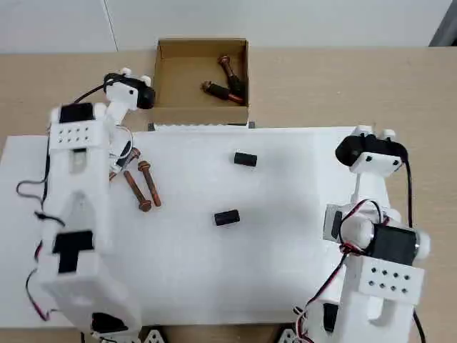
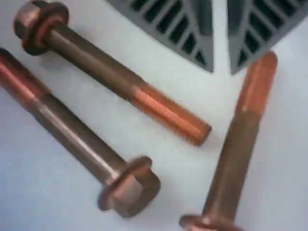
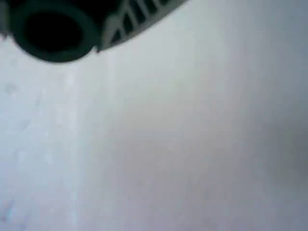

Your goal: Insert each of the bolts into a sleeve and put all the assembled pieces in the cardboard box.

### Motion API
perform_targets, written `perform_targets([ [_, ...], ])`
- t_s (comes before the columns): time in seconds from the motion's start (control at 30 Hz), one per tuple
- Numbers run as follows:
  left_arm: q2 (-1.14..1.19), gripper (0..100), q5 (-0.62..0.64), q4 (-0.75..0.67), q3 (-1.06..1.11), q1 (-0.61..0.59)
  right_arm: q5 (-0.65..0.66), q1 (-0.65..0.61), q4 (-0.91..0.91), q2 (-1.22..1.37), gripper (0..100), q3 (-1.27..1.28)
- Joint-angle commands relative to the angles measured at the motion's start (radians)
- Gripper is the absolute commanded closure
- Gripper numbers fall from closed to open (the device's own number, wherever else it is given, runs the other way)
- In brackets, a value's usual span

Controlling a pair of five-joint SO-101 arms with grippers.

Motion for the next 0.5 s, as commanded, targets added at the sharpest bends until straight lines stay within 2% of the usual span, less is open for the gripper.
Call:
perform_targets([
  [0.0,0.103,99,-0.051,0.069,-0.193,-0.005,-0.011,0.007,-0.048,-0.018,99.5,0.018],
  [0.17,0.273,99,-0.084,0.163,-0.426,-0.005,-0.011,0.007,-0.085,-0.019,99.5,0.058],
  [0.27,0.365,94,-0.094,0.219,-0.549,-0.005,-0.011,0.007,-0.091,-0.016,99.5,0.06],
  [0.47,0.476,89,-0.094,0.242,-0.691,-0.005,-0.009,0.007,-0.107,-0.015,99.5,0.061],
])
